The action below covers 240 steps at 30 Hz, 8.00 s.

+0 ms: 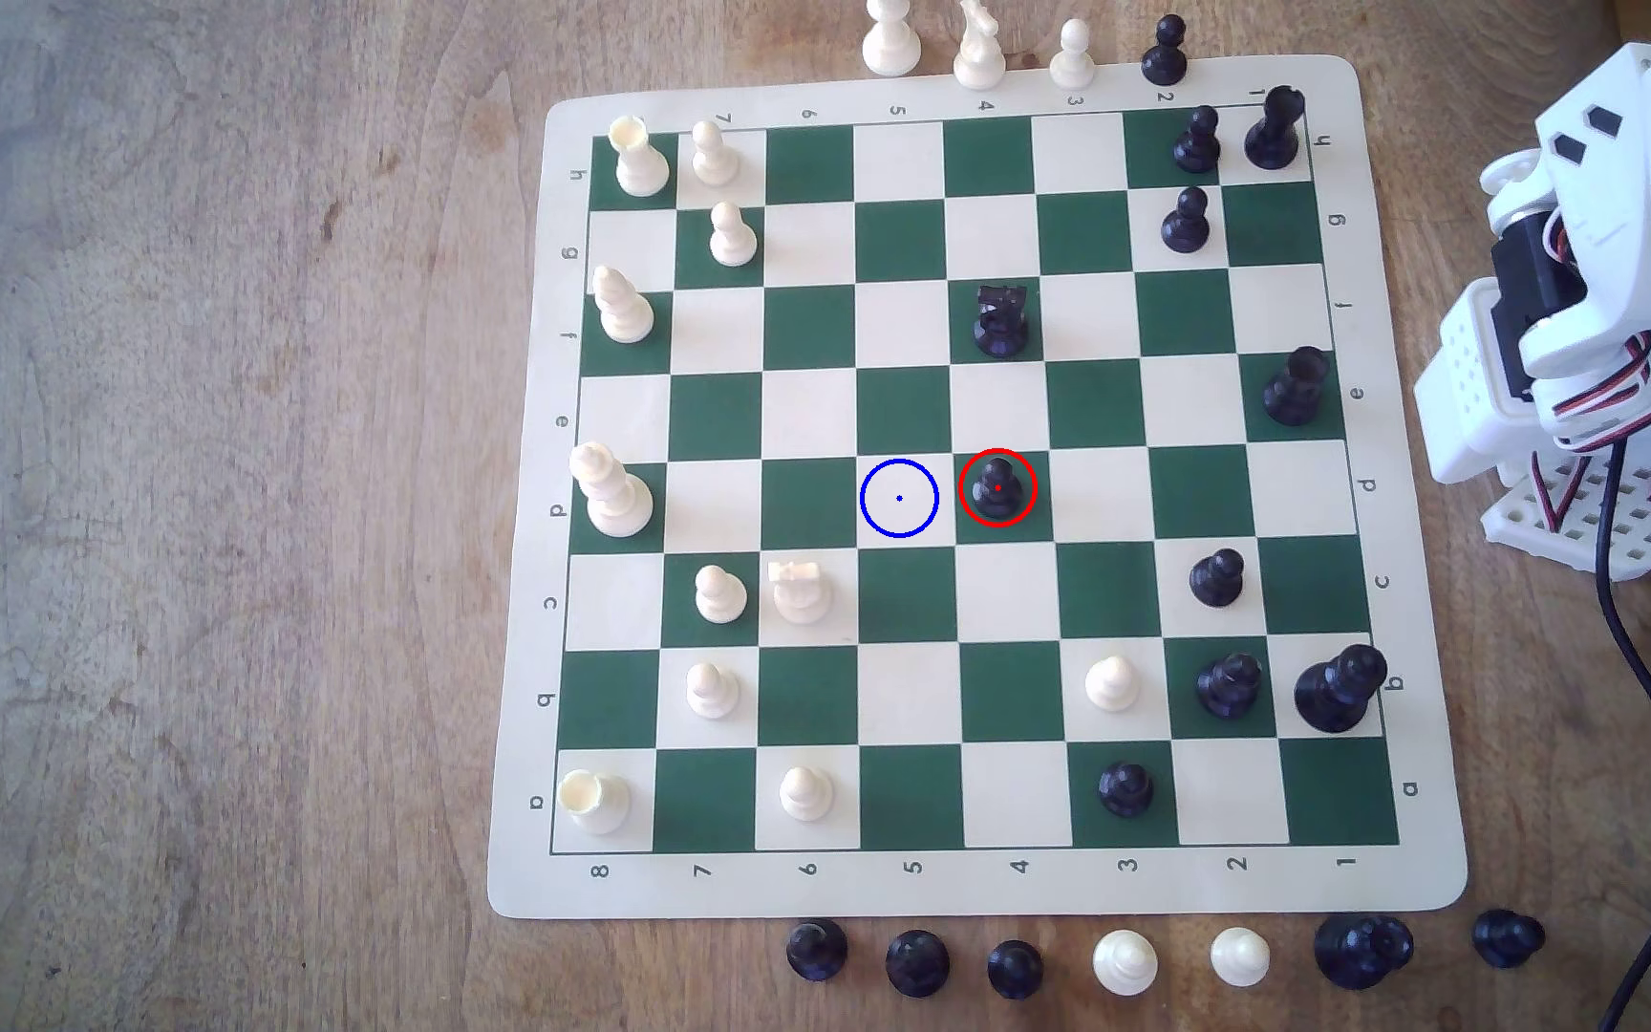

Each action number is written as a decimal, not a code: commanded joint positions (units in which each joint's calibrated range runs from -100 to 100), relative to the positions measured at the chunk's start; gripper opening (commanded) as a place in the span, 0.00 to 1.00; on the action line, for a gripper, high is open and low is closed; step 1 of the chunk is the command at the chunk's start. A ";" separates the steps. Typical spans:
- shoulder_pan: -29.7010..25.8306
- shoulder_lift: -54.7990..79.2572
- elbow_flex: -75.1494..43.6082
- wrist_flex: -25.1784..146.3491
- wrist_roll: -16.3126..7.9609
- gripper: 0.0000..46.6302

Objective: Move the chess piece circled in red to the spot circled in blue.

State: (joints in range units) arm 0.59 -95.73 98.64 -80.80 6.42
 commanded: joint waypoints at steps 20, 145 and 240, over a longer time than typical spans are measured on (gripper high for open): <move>7.43 2.09 -30.10 114.29 -4.10 0.01; -1.33 65.08 -35.54 108.97 -8.99 0.01; -1.80 63.13 -42.16 121.91 -9.04 0.37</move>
State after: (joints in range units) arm -1.18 -24.84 56.08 40.00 -2.81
